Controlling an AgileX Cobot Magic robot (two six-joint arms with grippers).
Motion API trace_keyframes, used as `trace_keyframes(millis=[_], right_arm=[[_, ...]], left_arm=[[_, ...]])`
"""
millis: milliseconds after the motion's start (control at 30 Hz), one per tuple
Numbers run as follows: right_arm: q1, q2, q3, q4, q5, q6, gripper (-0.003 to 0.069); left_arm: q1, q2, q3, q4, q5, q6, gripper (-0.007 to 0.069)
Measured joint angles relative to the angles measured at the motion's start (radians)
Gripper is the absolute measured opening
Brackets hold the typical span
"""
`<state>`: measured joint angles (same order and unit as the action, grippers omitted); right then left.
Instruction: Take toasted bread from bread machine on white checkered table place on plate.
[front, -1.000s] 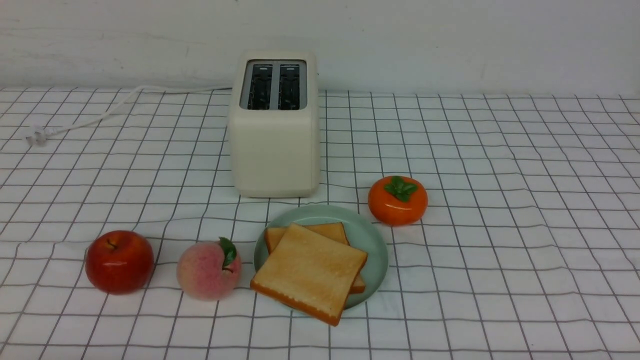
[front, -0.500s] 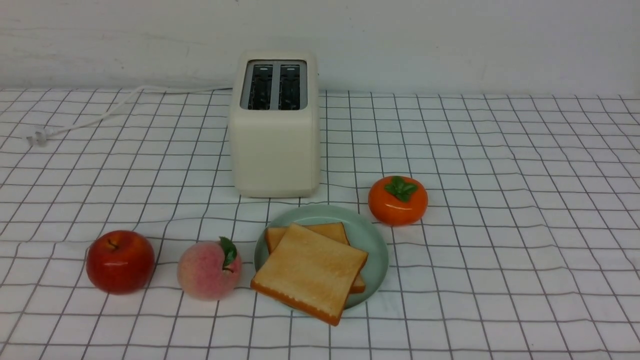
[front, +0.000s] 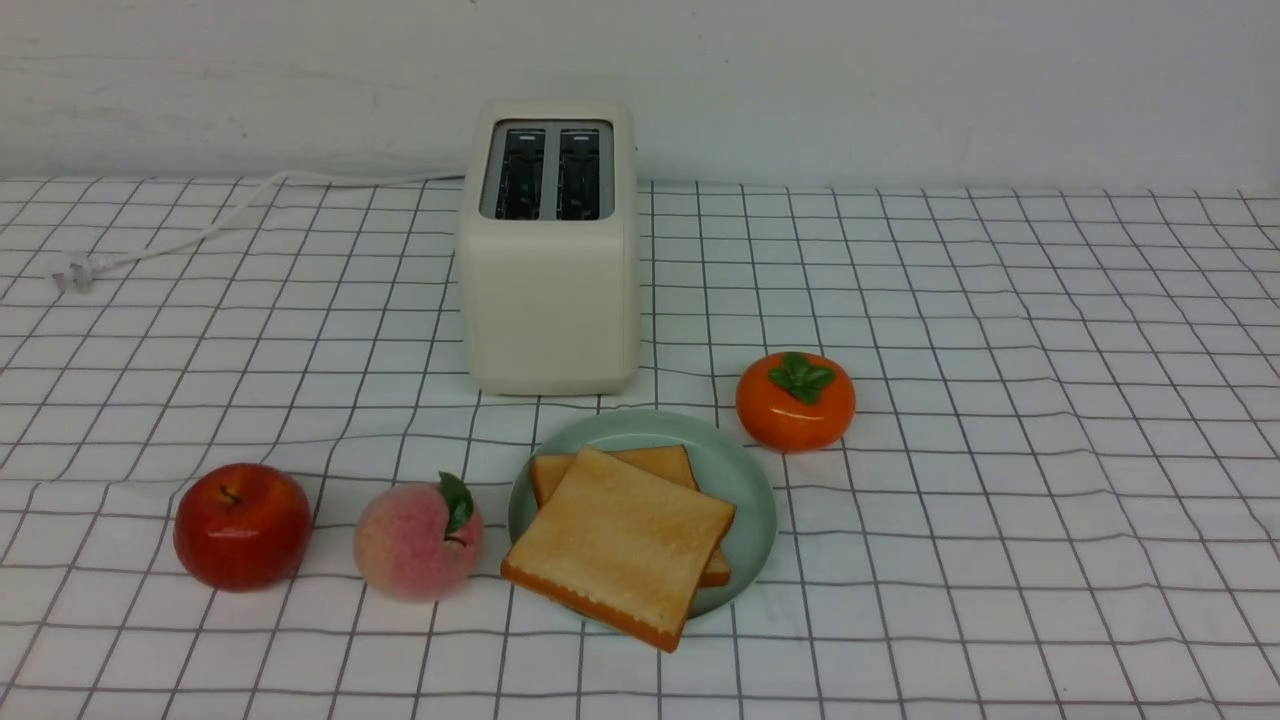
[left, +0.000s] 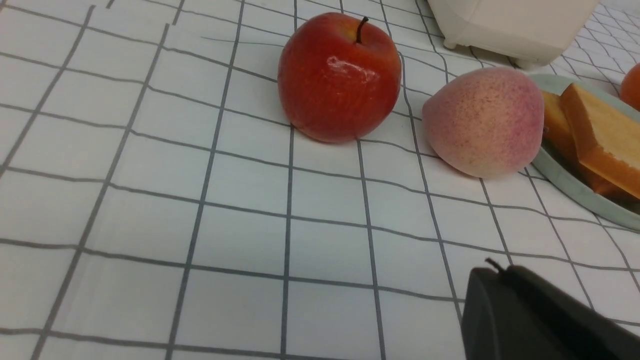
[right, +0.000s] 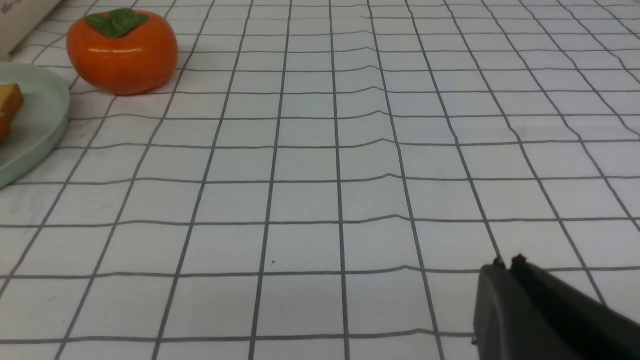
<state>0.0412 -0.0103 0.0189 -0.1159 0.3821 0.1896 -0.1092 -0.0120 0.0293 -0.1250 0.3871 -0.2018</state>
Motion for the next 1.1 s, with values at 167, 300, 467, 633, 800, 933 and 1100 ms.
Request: trace_keyframes(millis=[167,300,467,633,800,933,1100], right_arm=[[0.0,0.0,0.0,0.0,0.0,0.0,0.0021],[0.0,0.0,0.0,0.0,0.0,0.0,0.0021],[0.0,0.0,0.0,0.0,0.0,0.0,0.003],[0.0,0.0,0.0,0.0,0.0,0.0,0.0035],[0.0,0.0,0.0,0.0,0.0,0.0,0.0036],[0.0,0.0,0.0,0.0,0.0,0.0,0.0043],[0.0,0.0,0.0,0.0,0.0,0.0,0.0049]], left_arm=[[0.0,0.0,0.0,0.0,0.0,-0.001,-0.0013],[0.0,0.0,0.0,0.0,0.0,-0.001,-0.0013],[0.0,0.0,0.0,0.0,0.0,-0.002,-0.0013],[0.0,0.0,0.0,0.0,0.0,-0.002,-0.0013],[0.0,0.0,0.0,0.0,0.0,-0.002,-0.0013],[0.0,0.0,0.0,0.0,0.0,-0.002,-0.0011],[0.0,0.0,0.0,0.0,0.0,-0.002,-0.0006]])
